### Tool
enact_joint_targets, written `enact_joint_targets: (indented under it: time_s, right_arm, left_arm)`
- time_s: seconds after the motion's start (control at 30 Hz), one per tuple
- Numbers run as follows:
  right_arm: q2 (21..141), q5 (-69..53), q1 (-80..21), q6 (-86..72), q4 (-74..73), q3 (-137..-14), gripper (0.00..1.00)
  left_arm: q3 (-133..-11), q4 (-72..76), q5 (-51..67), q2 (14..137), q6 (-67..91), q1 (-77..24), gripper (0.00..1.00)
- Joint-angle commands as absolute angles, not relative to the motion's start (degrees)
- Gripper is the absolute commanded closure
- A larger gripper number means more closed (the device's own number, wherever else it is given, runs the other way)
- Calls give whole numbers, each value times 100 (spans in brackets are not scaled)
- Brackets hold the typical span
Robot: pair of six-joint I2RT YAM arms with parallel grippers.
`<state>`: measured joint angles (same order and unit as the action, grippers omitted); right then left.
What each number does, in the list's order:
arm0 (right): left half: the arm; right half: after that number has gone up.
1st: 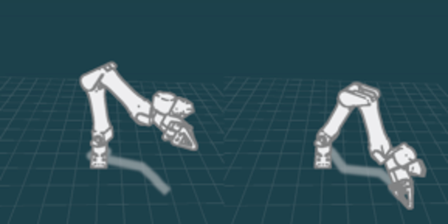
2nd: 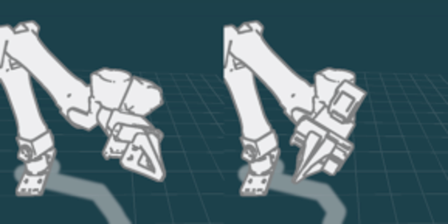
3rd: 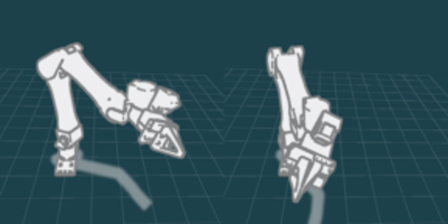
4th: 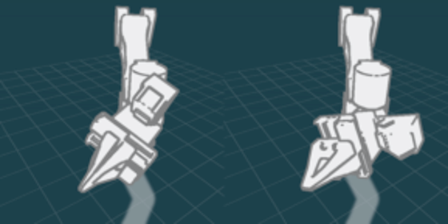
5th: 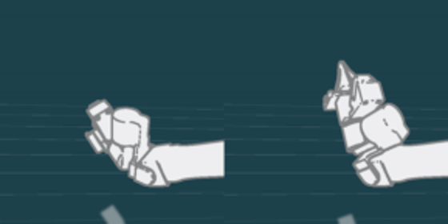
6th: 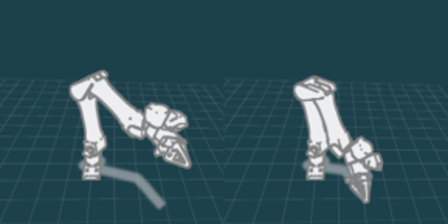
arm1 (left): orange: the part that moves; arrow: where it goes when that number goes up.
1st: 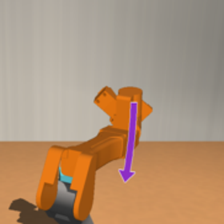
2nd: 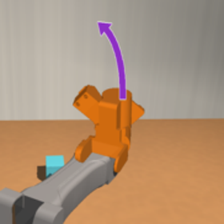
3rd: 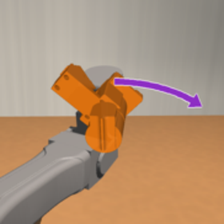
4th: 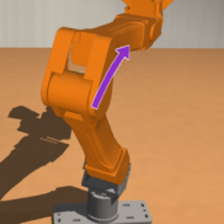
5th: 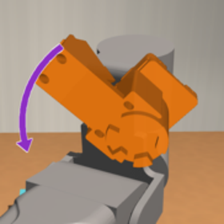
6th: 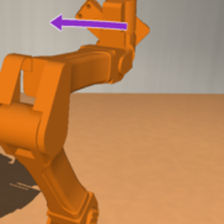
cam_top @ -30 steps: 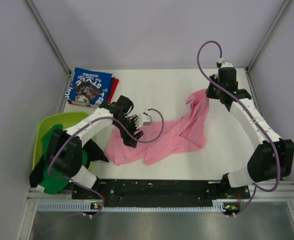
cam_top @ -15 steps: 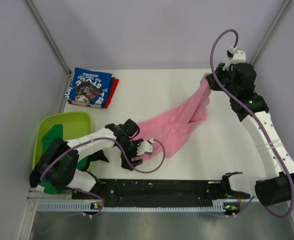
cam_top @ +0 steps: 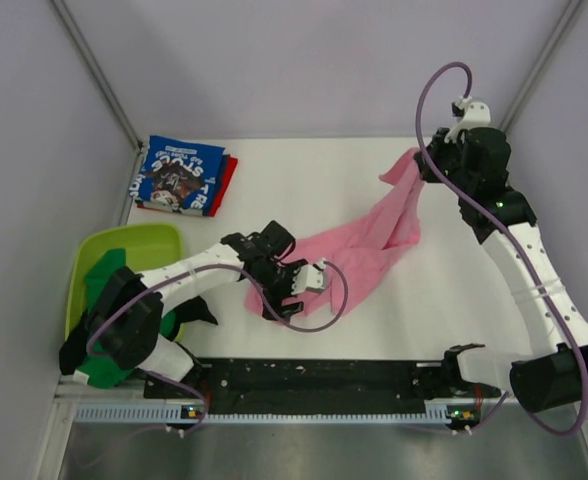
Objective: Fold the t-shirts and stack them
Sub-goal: Flatten out the tshirt
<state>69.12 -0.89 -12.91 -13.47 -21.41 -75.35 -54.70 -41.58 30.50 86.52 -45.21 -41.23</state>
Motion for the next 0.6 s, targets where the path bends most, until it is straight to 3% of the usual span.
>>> enact_joint_targets:
  time_s: [0.0, 0.17, 0.27, 0.33, 0.43, 0.47, 0.57]
  right_arm:
    - [6882, 158, -1301, -1195, -1758, -7462, 100]
    - [6855, 272, -1301, -1169, -1705, -7374, 100]
    - [6873, 299, -1301, -1143, -1661, -7339, 100]
    - [6864, 299, -1301, -1134, -1644, -7321, 100]
    - [6829, 334, -1301, -1090, -1652, -7304, 100]
    - [6812, 343, -1301, -1090, -1652, -7312, 100]
    - [6777, 369, -1301, -1055, -1652, -7400, 100]
  left_arm:
    - [-5450, -4026, 3201, 8489, -4851, -4438, 16]
    - [-5545, -3824, 2199, 9368, -4607, -4438, 17]
    - [-5599, -3560, 1794, 9457, -4465, -4438, 25]
    - [-5607, -3455, 1583, 9396, -4447, -4438, 41]
    - [-5704, -3541, 1319, 9229, -4395, -4430, 81]
    - [-5782, -3620, 1266, 9142, -4368, -4395, 99]
    - [-6194, -3840, 951, 8703, -4228, -4123, 100]
